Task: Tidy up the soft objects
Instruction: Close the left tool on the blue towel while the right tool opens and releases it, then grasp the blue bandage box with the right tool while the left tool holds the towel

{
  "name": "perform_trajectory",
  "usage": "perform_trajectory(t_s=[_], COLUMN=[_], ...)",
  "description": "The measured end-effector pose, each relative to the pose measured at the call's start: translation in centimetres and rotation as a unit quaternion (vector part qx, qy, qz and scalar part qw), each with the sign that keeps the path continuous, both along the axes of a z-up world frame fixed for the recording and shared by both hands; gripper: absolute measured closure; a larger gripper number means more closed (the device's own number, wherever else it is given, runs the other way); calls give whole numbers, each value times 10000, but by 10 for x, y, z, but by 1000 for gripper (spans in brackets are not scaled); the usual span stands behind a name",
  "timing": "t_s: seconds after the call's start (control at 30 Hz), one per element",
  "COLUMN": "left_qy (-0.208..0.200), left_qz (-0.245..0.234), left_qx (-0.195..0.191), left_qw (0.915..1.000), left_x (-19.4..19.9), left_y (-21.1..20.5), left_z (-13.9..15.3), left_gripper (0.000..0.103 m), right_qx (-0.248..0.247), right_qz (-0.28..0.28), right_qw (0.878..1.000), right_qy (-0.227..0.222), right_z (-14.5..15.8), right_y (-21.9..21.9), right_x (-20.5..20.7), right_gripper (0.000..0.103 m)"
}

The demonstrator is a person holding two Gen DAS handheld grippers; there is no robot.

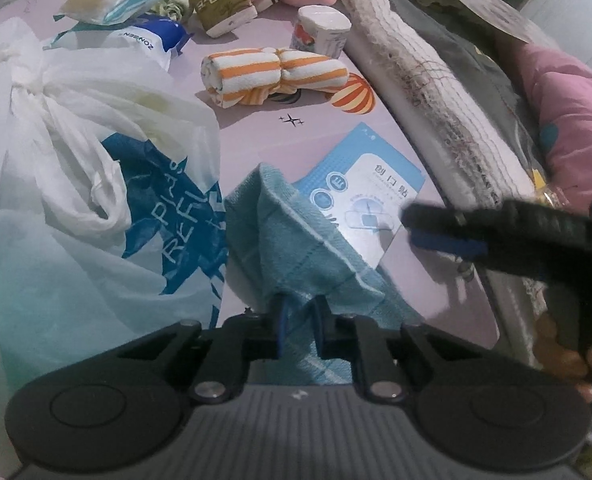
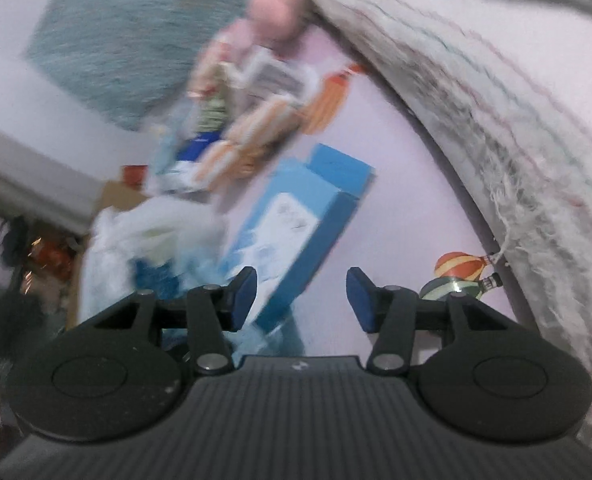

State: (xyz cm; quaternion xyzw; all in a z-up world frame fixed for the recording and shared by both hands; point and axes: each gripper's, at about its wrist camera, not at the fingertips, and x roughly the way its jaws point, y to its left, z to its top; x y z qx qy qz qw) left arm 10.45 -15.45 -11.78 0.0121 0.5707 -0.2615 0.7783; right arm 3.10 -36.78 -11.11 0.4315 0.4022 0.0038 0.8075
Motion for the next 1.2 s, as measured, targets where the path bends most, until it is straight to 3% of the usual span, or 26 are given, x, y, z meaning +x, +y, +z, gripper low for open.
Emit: perform_trajectory(t_s=[0.23, 0.27, 0.33, 0.37, 0.57, 0.73, 0.77, 0.8, 0.87, 0.97, 1.2], left_qy=[-72, -72, -51, -34, 52, 54, 55, 58, 70, 103, 125], left_qz=[-103, -105, -104, -99, -24, 36, 45, 52, 60, 86, 140], left_qx=[-23, -28, -52, -70, -160, -181, -182, -179, -173, -174, -203], left_qw=[9999, 9999, 9999, 9999, 9999, 9998, 9998, 9998, 9998, 9998, 9996], left_x=[0, 0, 0, 1, 2, 0, 0, 0, 0, 1, 2], left_y=[0, -1, 0, 1, 7, 9, 9, 9, 9, 10, 10], left_z=[-2, -2, -2, -3, -4, -5, -5, -5, -4, -5, -5], left_gripper=[90, 90, 90, 90, 90, 90, 90, 90, 90, 90, 89], right_qx=[-496, -606, -862, -956, -2212, -1903, -1816, -1796, -1944, -2205, -2382], right_qz=[-57, -19, 92, 181, 457, 419, 444, 456, 520, 748, 792], right_qw=[9986, 9980, 9960, 9952, 9741, 9806, 9822, 9825, 9793, 9714, 9660], right_qy=[187, 189, 196, 139, 59, 209, 191, 177, 200, 459, 624], right_z=[7, 9, 9, 10, 25, 33, 34, 35, 34, 24, 19], right_y=[20, 24, 31, 33, 34, 18, 19, 23, 37, 56, 76], right_x=[37, 40, 48, 52, 65, 75, 77, 81, 89, 104, 122], right_gripper=[55, 57, 70, 71, 75, 72, 62, 45, 20, 18, 2])
